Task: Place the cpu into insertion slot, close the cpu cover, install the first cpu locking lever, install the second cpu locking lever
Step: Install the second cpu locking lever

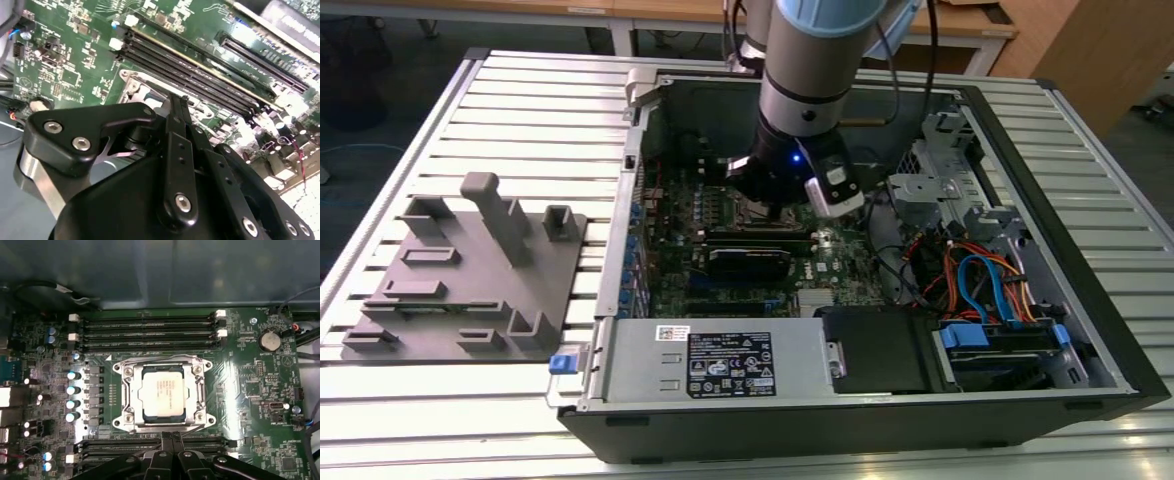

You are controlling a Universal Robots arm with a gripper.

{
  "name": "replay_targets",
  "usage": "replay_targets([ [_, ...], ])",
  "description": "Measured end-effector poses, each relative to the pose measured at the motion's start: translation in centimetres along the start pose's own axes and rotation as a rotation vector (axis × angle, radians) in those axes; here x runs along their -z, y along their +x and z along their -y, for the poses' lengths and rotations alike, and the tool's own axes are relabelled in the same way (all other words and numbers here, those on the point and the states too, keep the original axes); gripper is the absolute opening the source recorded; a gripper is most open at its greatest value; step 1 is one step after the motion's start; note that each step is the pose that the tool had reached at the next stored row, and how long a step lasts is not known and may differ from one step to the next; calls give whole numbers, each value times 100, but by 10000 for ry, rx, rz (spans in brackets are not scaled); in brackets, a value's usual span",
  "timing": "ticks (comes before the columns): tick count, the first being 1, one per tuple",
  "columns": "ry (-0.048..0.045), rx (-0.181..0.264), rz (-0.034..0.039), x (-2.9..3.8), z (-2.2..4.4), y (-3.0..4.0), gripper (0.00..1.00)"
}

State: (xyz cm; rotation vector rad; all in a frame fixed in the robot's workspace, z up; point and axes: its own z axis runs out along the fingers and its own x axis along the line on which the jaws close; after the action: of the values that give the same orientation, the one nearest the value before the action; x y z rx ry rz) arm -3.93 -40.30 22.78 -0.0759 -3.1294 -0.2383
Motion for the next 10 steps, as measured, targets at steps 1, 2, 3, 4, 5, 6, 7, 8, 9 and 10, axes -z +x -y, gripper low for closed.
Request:
replay_targets([
  [1, -32, 1, -2, -2, 11, 13, 11],
  [2, -68, 2, -4, -4, 19, 27, 11],
  [3, -102, 1, -7, -7, 26, 42, 11],
  [4, -129, 1, -10, -10, 33, 56, 11],
  [5, -148, 1, -12, -14, 39, 70, 11],
  [6, -169, 1, -13, -19, 45, 84, 11],
  [7, -189, 0, -15, -24, 52, 100, 11],
  [8, -208, 0, -17, -29, 58, 114, 11],
  [9, -223, 0, -17, -35, 64, 127, 11],
  [10, -236, 0, -18, -41, 71, 139, 11],
])
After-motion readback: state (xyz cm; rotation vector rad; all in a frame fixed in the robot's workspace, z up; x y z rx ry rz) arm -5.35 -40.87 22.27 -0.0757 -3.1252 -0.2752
